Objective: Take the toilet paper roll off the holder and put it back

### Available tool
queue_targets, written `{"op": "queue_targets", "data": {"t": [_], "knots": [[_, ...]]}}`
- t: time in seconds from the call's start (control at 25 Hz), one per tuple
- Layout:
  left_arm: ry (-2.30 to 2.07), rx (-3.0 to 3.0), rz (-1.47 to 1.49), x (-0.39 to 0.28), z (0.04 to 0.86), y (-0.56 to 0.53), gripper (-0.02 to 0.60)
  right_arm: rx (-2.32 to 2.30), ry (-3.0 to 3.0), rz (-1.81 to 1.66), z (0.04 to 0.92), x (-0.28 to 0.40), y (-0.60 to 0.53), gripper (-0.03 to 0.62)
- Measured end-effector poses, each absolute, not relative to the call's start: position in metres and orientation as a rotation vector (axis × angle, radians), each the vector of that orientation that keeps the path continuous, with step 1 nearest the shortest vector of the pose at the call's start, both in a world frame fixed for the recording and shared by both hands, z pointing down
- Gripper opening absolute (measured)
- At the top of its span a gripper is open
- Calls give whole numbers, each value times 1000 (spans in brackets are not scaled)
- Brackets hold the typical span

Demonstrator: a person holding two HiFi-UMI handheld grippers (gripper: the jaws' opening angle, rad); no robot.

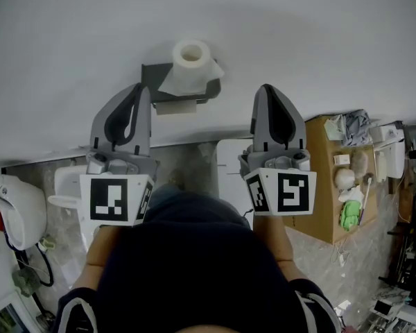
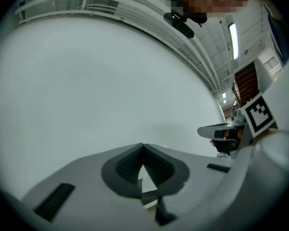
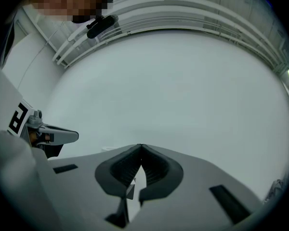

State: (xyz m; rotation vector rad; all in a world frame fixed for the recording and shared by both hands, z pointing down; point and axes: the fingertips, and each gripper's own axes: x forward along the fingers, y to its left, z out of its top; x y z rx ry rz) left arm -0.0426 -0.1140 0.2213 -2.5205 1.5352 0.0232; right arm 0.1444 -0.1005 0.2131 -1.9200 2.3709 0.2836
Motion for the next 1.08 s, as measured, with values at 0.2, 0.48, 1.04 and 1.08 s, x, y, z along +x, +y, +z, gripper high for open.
{"op": "queue_targets", "data": {"t": [0.2, 0.48, 1.04, 1.08], "knots": [[1568, -2482, 29, -40, 224, -98, 0, -1893, 2413, 315, 223, 146, -87, 15], [1589, -2497, 58, -38, 223, -83, 1, -1861, 2448, 346, 220, 147, -80, 15], [1542, -2513, 36, -29, 218, -71, 0, -1848, 2459, 327, 220, 144, -72, 15], [1540, -2512, 36, -29, 217, -71, 0, -1847, 2456, 328, 218, 144, -71, 15]]}}
